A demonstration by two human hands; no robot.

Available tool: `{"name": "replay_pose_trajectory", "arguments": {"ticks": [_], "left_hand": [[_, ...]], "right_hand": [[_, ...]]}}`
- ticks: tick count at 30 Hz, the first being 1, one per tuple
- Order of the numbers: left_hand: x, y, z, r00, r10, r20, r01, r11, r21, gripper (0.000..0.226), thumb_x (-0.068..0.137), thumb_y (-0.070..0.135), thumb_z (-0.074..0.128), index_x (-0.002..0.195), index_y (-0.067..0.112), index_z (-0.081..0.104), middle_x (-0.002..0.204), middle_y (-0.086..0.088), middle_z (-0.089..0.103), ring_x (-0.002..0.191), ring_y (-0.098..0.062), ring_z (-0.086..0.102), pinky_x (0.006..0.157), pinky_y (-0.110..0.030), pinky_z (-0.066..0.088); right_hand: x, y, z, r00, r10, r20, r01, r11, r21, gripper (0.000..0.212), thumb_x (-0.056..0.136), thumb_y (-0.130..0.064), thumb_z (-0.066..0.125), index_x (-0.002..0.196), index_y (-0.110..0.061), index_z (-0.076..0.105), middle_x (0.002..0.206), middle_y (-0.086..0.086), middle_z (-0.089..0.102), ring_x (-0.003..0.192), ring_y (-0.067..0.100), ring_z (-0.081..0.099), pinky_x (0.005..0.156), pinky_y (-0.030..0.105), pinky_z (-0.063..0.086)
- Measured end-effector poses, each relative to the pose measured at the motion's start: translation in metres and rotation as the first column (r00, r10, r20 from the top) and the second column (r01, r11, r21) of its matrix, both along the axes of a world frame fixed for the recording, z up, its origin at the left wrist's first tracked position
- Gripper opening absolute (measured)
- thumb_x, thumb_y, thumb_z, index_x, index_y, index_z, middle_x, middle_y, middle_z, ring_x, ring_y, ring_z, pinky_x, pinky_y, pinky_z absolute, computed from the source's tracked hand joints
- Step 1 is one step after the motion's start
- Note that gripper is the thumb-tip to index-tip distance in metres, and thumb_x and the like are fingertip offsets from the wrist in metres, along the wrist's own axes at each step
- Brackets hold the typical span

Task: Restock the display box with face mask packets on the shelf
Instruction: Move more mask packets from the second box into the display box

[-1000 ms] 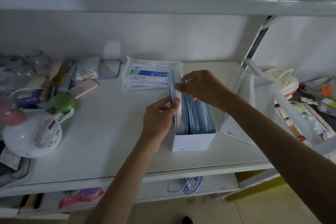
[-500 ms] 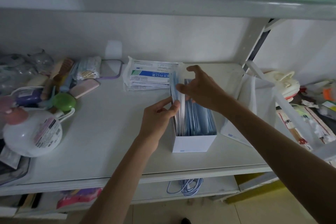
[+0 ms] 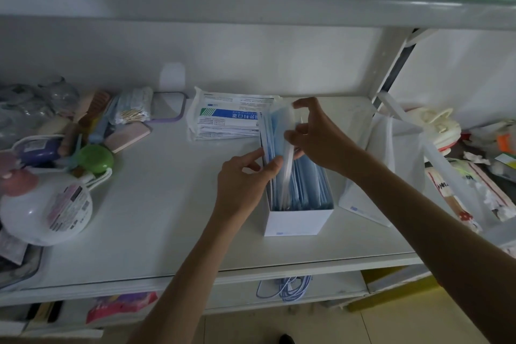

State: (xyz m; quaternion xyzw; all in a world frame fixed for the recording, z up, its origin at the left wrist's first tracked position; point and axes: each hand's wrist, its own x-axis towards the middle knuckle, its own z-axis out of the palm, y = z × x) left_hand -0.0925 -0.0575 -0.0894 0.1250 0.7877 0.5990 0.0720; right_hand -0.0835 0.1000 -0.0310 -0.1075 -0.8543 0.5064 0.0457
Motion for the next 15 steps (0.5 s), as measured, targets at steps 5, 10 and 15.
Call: {"name": "replay_pose_trajectory", "arguments": {"ticks": [5, 10, 15], "left_hand": [[0.0004, 0.0018, -0.0015, 0.999, 0.041, 0.001, -0.041, 0.998, 0.05, 0.009, 0.09, 0.033, 0.067, 0.092, 0.03, 0.075, 0.065, 0.012, 0.063, 0.064, -0.006, 0.059, 0.07, -0.024, 0.046], [0.0, 0.0005, -0.0074, 0.997, 0.061, 0.056, -0.065, 0.996, 0.056, 0.022, 0.092, 0.027, 0.063, 0.083, 0.011, 0.074, 0.063, 0.003, 0.053, 0.056, -0.012, 0.047, 0.061, -0.031, 0.04], [-0.0011, -0.0024, -0.007, 0.992, 0.045, 0.116, -0.06, 0.989, 0.133, 0.022, 0.095, 0.019, 0.059, 0.082, 0.005, 0.07, 0.064, -0.006, 0.054, 0.056, -0.01, 0.047, 0.058, -0.028, 0.042]], "right_hand": [[0.0007, 0.0006, -0.0003, 1.0, -0.015, 0.005, 0.015, 1.0, -0.006, 0.039, 0.093, 0.003, 0.054, 0.118, -0.014, 0.028, 0.083, 0.012, 0.066, 0.06, 0.018, 0.064, 0.055, 0.022, 0.058], [0.0063, -0.001, -0.0005, 0.998, -0.004, -0.067, 0.008, 0.999, 0.049, 0.047, 0.092, 0.009, 0.048, 0.116, -0.023, 0.022, 0.095, 0.034, 0.064, 0.072, 0.044, 0.064, 0.063, 0.037, 0.059], [0.0096, -0.0038, -0.0058, 0.99, -0.03, -0.141, 0.046, 0.993, 0.113, 0.051, 0.086, 0.01, 0.044, 0.118, -0.029, 0.034, 0.089, 0.036, 0.06, 0.074, 0.051, 0.059, 0.061, 0.055, 0.052]]}}
